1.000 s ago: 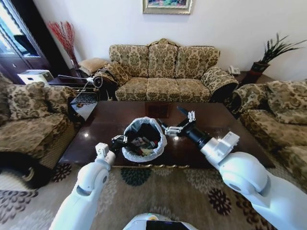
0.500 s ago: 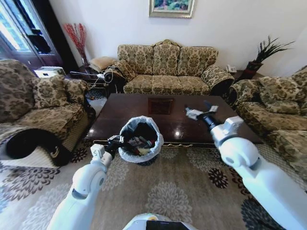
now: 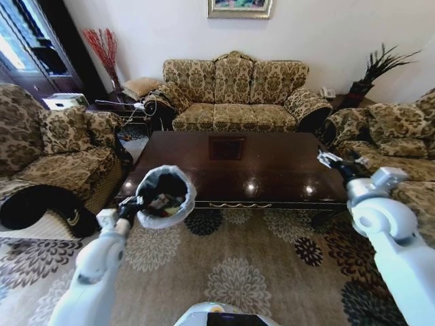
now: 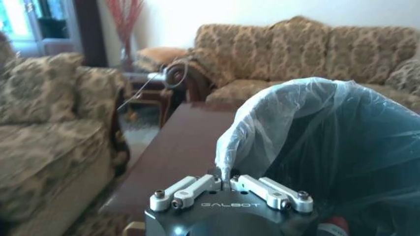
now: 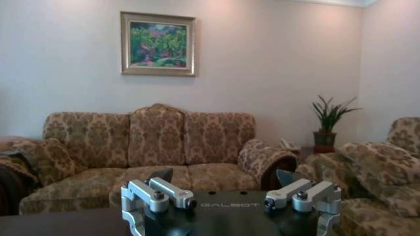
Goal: Move to the front of the table and place the trash on the table into the trash bin.
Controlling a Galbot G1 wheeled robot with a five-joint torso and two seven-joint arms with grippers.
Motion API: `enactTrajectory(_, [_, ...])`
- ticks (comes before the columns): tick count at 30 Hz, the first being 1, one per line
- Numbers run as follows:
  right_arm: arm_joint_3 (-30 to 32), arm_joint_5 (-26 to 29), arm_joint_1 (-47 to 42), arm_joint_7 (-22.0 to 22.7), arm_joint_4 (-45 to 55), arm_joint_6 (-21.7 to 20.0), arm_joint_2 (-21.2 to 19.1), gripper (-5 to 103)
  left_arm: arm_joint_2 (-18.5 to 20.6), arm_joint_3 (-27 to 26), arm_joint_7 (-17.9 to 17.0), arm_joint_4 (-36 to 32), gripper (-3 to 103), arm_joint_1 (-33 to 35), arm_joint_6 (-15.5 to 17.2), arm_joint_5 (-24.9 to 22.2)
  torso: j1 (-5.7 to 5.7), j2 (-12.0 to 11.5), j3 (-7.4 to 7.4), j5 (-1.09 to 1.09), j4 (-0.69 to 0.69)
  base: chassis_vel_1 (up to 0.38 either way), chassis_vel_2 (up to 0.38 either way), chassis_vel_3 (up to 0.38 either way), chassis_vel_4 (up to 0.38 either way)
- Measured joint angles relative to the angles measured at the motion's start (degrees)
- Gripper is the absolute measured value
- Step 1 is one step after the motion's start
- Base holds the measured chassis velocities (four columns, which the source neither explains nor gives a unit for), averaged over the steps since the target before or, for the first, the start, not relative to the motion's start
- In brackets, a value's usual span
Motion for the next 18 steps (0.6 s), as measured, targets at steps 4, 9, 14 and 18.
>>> enactTrajectory(4, [1.4, -1.6, -1.3, -0.8, -0.5, 0.4, 1.8, 100, 0.1, -3.1, 0.5, 0.4, 1, 3.9, -1.0, -1.9, 0.03, 0.0, 0.01, 0.04, 0.01, 0.000, 0.000, 0.000, 0.000])
enactTrajectory(9, [3.0, -4.7, -2.9, -2.0, -1.3, 1.2, 5.2, 100, 0.5, -4.4, 1.1, 5.2, 1, 5.5, -2.5, -2.3, 0.10, 0.0, 0.04, -0.01, 0.00, 0.000, 0.000, 0.000, 0.000])
enactTrajectory(14, [2.0, -8.8, -6.7, -9.0, -0.2, 3.8, 11.2, 100, -1.6, -3.0, 2.3, 15.4, 1, 4.6, -9.4, 0.8, 0.07, 0.0, 0.03, 0.04, 0.03, 0.000, 0.000, 0.000, 0.000])
enactTrajectory(18, [1.1, -13.1, -11.6, -15.2, 2.0, 7.0, 15.0, 100, -3.7, 0.1, 2.4, 23.3, 1, 2.6, -11.3, 1.3, 0.07, 0.0, 0.03, -0.02, 0.00, 0.000, 0.000, 0.000, 0.000])
